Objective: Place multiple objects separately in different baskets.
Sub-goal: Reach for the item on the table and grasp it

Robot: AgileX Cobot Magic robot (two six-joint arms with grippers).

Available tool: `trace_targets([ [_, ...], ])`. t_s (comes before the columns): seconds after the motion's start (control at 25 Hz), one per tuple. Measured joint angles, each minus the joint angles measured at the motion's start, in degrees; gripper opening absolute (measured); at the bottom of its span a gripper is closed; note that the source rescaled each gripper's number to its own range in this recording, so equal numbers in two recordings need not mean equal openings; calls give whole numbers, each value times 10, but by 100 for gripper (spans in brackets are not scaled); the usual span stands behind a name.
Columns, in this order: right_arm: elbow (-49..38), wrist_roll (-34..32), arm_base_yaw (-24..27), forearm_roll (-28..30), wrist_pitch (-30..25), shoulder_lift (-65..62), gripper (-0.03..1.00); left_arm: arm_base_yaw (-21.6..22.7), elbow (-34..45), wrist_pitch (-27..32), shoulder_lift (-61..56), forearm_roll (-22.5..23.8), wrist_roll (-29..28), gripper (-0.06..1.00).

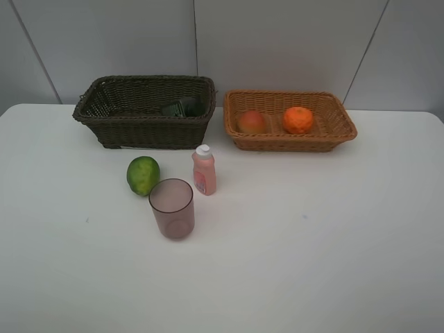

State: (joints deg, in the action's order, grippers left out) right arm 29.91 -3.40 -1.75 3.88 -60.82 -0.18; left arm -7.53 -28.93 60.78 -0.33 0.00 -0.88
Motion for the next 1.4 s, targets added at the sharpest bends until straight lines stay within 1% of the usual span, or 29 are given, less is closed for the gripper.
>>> trace_targets([
  [1.08,0,0,0,0,0,0,100,0,-2,-1,0,0,0,100],
  [1.2,0,0,0,0,0,0,100,0,-23,-1,38,-11,0,100],
  [1.4,0,0,0,0,0,0,100,0,-81,-7,198,-31,0,100],
])
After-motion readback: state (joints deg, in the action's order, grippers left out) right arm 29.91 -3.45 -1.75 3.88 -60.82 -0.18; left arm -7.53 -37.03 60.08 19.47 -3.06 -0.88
